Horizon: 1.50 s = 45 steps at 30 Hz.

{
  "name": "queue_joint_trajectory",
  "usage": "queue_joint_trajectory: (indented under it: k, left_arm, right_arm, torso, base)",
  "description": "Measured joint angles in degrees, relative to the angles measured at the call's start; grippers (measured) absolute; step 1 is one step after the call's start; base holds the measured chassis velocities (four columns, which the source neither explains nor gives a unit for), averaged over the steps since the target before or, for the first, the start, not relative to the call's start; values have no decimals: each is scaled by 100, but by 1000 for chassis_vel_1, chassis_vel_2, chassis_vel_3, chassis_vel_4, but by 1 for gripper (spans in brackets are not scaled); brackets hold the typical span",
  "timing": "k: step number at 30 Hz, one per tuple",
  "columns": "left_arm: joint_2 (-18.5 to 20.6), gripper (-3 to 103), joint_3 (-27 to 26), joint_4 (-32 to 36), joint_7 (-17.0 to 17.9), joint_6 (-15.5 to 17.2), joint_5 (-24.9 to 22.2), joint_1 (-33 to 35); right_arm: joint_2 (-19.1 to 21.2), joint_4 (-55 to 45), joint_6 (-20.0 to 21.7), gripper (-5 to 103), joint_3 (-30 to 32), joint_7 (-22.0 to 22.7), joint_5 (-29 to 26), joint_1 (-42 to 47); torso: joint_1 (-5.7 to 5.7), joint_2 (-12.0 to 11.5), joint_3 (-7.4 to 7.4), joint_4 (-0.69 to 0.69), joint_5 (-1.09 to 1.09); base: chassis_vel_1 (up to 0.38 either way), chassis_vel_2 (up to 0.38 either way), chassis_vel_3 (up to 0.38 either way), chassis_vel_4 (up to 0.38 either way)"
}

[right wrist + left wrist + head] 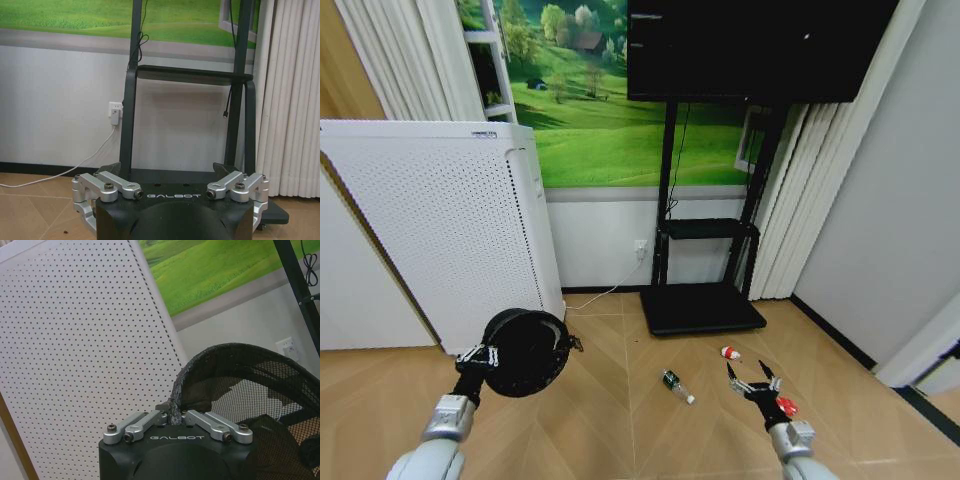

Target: Pick up the trash bin and place the garbage on the floor into it.

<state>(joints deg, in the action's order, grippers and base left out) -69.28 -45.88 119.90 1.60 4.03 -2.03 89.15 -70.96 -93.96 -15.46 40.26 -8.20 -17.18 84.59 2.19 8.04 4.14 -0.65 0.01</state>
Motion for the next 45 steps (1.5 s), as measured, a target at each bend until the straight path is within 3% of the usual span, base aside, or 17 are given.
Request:
queue_joint_trajectory:
  k: [19,28,36,45]
  left_arm:
    - [-70,4,70,-139,8,23,56,26]
    - [-112,4,88,-127,12,-22,123,100]
    - [-112,4,88,-111,14,-56,128,134]
    - [-184,4,116,-149,34,-94,145,136]
  right_arm:
    - [-26,59,-35,100,-165,431,203,-121]
    - [-26,318,-229,100,-141,-78,316,-132]
    - [-28,352,-194,100,-174,-113,316,-133]
    - [159,476,-2,100,-382,510,370,-335]
  torso:
    - [0,0,0,1,-1]
    - [0,0,-1,3,-1]
    - [0,0,-1,0,-1]
    - [0,0,0,2,2]
  base:
    - [114,104,-94,-108]
    - [-17,-12,8,12]
    - [-37,51,47,-65]
    - [-167,172,182,-180]
